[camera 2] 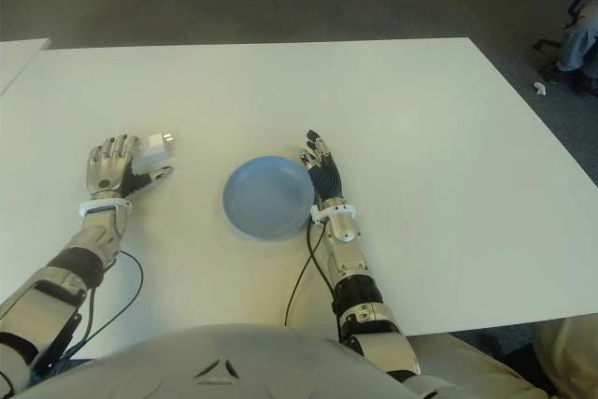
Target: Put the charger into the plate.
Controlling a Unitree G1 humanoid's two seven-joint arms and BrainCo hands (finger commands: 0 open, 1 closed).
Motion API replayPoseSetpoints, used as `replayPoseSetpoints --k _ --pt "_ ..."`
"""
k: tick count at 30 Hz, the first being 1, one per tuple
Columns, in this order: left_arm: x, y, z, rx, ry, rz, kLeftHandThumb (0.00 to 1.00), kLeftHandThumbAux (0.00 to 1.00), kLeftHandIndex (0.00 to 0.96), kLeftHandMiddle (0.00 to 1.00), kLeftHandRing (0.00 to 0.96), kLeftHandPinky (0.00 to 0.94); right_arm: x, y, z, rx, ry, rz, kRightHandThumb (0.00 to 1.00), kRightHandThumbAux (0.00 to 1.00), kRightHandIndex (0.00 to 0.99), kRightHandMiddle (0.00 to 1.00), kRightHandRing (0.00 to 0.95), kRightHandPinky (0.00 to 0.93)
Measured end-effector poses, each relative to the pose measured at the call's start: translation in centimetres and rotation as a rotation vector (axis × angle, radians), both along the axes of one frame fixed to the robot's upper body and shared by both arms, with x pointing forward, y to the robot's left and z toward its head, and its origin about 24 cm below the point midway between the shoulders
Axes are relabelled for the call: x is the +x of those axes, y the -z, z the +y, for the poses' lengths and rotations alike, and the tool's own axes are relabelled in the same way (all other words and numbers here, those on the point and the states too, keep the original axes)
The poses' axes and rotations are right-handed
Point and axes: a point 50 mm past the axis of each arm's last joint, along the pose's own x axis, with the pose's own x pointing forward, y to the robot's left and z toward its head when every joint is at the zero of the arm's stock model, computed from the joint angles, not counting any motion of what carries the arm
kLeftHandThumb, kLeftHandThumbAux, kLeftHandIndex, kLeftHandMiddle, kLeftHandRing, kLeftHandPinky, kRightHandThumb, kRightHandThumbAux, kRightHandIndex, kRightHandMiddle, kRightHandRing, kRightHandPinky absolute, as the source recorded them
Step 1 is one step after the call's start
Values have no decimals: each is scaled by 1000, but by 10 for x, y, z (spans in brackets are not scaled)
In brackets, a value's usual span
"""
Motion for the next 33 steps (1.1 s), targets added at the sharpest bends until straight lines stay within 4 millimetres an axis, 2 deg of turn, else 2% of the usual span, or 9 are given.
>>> replayPoseSetpoints --k 11,28,31,33 --pt "3 1 -1 -2 6 -2 178 197 53 26 0 12 0 0 0 3 4 0 208 469 0 0 0 30" --pt "6 1 -3 -6 24 -2 181 201 115 67 29 93 0 0 -2 10 14 1 204 476 0 0 0 50" --pt "6 1 -3 -4 28 -6 184 202 151 88 49 110 0 0 -2 11 14 1 201 474 0 0 0 50" --pt "6 1 -3 -3 32 -11 191 207 195 193 158 200 0 0 -2 11 14 1 197 475 0 0 0 50"
